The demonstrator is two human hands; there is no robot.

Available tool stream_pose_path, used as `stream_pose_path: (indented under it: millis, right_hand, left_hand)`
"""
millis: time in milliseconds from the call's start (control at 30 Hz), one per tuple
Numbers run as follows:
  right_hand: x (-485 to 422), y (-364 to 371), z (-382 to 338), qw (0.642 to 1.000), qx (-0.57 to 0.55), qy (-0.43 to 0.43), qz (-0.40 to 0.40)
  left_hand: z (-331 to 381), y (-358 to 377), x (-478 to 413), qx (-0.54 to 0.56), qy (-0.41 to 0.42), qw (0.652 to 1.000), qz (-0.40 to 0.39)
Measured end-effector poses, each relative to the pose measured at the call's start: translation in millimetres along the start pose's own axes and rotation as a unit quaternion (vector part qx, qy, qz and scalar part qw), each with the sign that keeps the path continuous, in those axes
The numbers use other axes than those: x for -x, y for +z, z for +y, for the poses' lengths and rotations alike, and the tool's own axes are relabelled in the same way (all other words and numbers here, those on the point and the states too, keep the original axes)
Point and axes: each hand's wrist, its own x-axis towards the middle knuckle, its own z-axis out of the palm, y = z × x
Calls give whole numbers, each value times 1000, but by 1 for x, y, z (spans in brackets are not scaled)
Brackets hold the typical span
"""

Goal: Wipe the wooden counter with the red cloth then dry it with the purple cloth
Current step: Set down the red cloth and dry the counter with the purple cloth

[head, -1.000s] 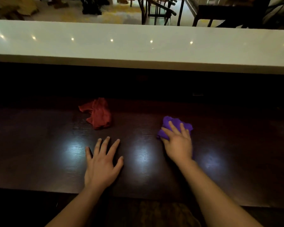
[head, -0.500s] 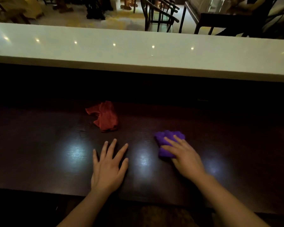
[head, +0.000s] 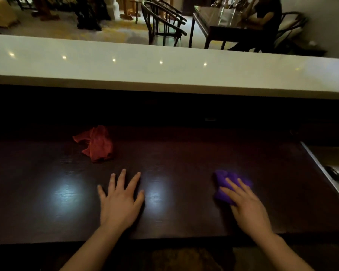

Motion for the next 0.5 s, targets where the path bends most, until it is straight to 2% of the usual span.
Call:
stream_pose_path:
  millis: [100, 233, 300, 500]
  right_hand:
    - [-25, -7, 40, 992, 10, 118, 39]
    - [-66, 13, 27, 980, -2, 189, 67]
    - [-74, 20, 11, 983, -17, 168, 69]
    - [-47, 36, -58, 999, -43, 11, 26]
  left_hand:
    - [52, 15, 12, 9, 38, 999, -8]
    - [68, 32, 16, -51, 50, 997, -10]
    - [67, 35, 16, -53, 51, 997, -10]
    - [65, 31, 14, -33, 41, 998, -17]
